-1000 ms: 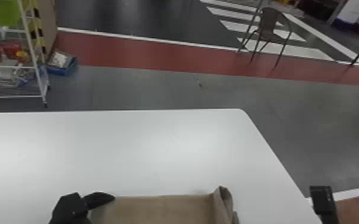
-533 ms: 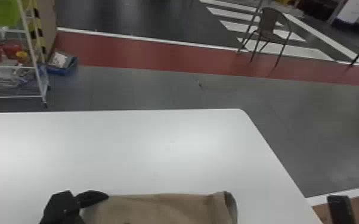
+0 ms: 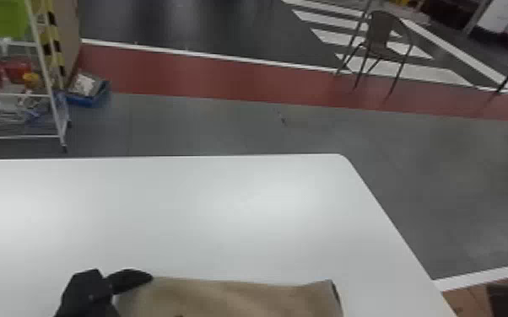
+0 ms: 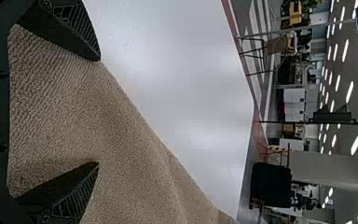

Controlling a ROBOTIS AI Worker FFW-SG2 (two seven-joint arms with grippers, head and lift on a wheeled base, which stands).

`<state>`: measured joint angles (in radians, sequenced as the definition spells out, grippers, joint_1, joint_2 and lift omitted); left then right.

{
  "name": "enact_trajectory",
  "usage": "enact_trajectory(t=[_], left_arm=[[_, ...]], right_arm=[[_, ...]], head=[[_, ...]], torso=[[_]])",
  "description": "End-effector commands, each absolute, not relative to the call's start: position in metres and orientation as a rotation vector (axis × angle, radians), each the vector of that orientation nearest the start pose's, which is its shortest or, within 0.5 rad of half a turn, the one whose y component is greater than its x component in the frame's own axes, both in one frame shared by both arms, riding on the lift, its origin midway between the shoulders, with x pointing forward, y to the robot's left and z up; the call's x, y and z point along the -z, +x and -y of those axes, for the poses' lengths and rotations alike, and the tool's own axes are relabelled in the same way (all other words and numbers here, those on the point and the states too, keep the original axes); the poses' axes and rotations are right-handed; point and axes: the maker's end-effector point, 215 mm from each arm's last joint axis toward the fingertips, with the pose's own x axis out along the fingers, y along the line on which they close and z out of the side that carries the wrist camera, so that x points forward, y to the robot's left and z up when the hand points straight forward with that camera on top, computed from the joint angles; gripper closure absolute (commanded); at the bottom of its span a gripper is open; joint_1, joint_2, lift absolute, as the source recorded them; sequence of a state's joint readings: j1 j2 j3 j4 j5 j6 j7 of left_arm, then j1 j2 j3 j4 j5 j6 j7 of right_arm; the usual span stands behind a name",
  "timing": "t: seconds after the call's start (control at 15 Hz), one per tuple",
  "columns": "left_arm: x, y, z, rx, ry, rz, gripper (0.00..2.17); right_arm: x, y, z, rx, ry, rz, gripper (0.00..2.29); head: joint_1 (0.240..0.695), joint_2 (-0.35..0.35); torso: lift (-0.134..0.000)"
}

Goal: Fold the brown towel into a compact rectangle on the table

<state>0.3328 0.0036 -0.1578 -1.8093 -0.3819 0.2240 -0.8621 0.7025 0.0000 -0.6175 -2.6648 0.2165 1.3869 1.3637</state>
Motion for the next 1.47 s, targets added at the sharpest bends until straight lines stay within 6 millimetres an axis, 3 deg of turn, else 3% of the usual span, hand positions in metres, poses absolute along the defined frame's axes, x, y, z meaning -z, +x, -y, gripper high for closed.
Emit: enact_trajectory(t=[0.0, 0.87, 0.93, 1.0, 1.07, 1.4], left_arm=[[0.482, 0.374, -0.014, 0.976, 0.215, -0.427, 0.08], [0.479, 0.370, -0.012, 0.987, 0.218, -0.425, 0.08], [0.480, 0.369, -0.012, 0.987, 0.216, -0.430, 0.08], [0.480, 0.369, -0.011, 0.989, 0.218, -0.429, 0.08], [0.480, 0.369, -0.012, 0.987, 0.219, -0.432, 0.08], [0.480, 0.369, -0.013, 0.985, 0.219, -0.431, 0.08]], right_arm=[[0.375, 0.198, 0.284, -0.463, 0.394, -0.918, 1.18], [0.424, 0.177, 0.315, -0.400, 0.328, -1.023, 1.18], [0.426, 0.176, 0.314, -0.403, 0.331, -1.026, 0.97], [0.427, 0.175, 0.314, -0.401, 0.335, -1.030, 0.39], [0.427, 0.175, 0.314, -0.401, 0.338, -1.029, 0.10], [0.423, 0.166, 0.320, -0.401, 0.345, -1.026, 0.06]], head=[[0.695, -0.350], [0.695, -0.350], [0.695, -0.350], [0.695, -0.350], [0.695, -0.350], [0.695, -0.350]], torso=[[-0.122], [-0.122], [-0.122], [-0.122], [-0.122], [-0.122]])
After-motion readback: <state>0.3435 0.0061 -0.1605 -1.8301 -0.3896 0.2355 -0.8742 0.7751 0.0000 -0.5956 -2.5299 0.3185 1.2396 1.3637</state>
